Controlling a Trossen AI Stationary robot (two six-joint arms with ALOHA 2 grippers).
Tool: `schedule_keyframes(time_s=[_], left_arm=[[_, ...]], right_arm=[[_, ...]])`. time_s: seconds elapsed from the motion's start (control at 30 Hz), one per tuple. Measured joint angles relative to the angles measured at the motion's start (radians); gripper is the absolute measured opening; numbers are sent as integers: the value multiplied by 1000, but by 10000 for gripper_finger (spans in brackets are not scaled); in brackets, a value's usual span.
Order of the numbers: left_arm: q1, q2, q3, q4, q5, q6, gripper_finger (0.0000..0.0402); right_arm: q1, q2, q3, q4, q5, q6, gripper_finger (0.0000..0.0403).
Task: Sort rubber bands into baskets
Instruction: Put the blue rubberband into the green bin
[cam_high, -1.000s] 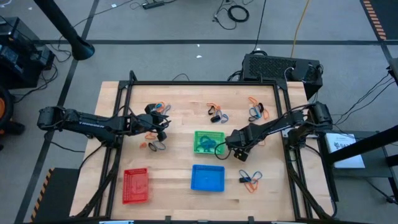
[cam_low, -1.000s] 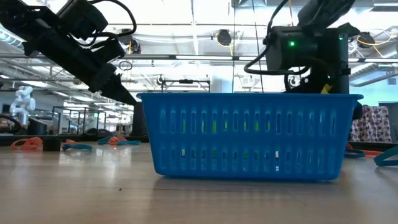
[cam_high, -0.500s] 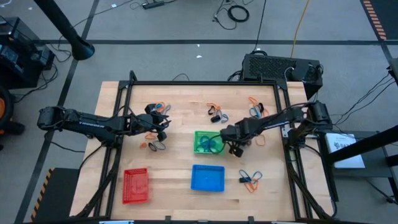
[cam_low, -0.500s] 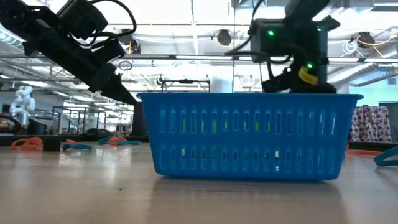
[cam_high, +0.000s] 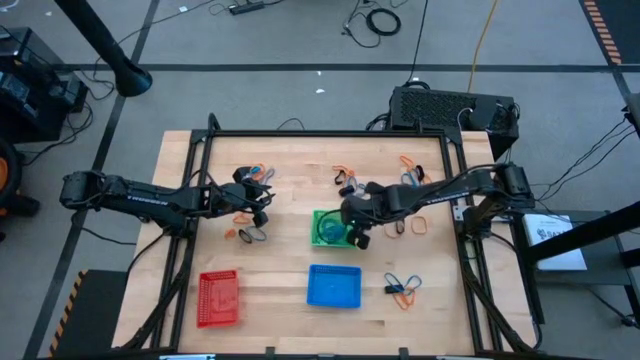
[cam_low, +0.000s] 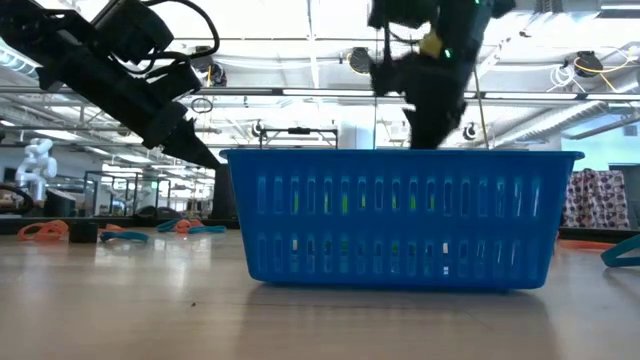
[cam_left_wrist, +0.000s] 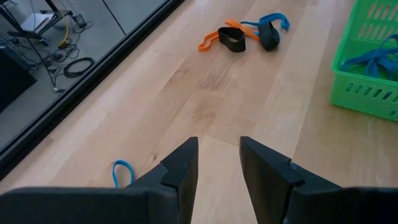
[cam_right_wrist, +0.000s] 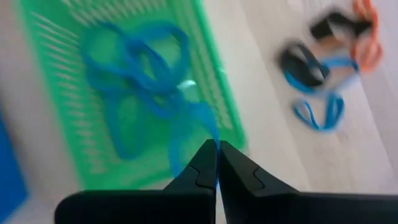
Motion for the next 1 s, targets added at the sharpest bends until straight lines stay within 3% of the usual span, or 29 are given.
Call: schedule_keyframes(time_s=[0.27,0.53,1.0], left_arm=[[0,0,0,0,0,0,127],[0,0,0,-11,0,-11,127],[0,0,0,-96,10,-90,127]], right_arm=[[23,11,32,183,-4,-45,0],[23,84,32,258,-5,-46,4],[23,101,32,261,-29,-112,75]])
